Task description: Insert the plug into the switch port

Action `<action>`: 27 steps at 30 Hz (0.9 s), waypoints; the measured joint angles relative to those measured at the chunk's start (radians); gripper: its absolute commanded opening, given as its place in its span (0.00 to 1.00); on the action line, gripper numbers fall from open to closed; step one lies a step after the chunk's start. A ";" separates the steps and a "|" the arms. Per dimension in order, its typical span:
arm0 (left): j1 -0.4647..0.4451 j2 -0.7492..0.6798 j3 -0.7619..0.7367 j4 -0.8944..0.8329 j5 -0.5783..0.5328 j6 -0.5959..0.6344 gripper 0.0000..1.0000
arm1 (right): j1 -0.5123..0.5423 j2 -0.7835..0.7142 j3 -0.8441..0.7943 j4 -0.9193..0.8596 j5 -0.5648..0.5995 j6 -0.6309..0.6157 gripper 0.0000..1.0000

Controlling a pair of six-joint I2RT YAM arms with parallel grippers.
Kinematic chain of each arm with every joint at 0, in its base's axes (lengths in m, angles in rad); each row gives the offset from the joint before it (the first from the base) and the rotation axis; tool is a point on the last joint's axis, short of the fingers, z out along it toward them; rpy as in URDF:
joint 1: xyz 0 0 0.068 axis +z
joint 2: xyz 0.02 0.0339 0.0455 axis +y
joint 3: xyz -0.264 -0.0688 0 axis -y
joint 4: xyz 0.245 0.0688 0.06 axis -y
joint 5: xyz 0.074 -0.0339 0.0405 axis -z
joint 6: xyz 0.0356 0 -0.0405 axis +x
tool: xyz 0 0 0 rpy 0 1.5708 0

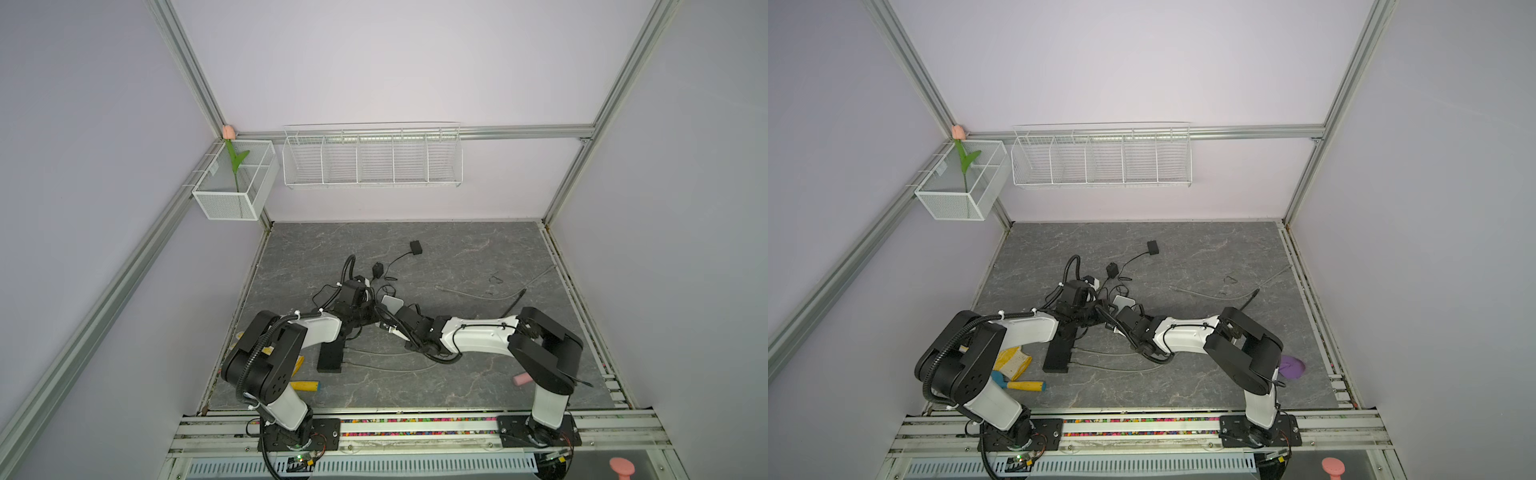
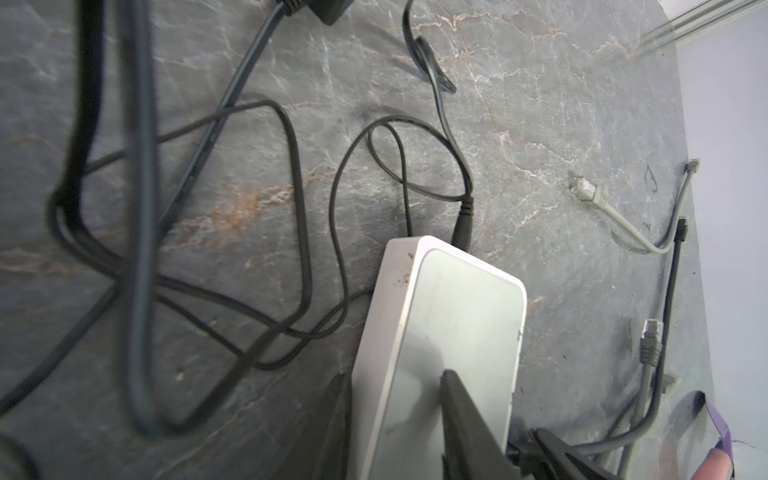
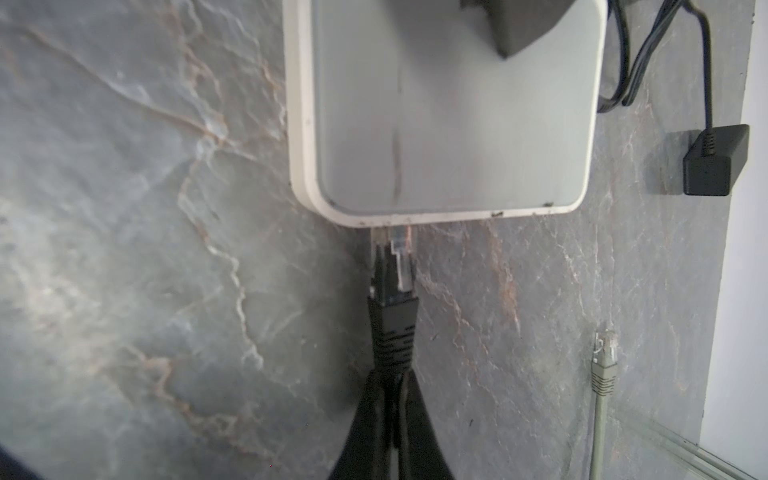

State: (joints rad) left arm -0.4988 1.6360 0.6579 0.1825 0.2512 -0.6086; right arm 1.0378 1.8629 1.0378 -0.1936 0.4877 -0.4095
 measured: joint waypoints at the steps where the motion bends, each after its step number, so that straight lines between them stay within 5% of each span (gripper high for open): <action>1: 0.000 0.000 0.000 0.000 0.000 0.000 0.35 | 0.001 0.000 0.000 0.002 0.003 -0.005 0.07; 27: 0.005 -0.037 -0.051 0.022 -0.017 -0.027 0.35 | -0.016 0.036 0.103 -0.136 0.002 -0.114 0.06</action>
State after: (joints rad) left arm -0.4938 1.5986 0.6071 0.2047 0.2344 -0.6353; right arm 1.0214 1.8988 1.1412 -0.3298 0.4900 -0.5240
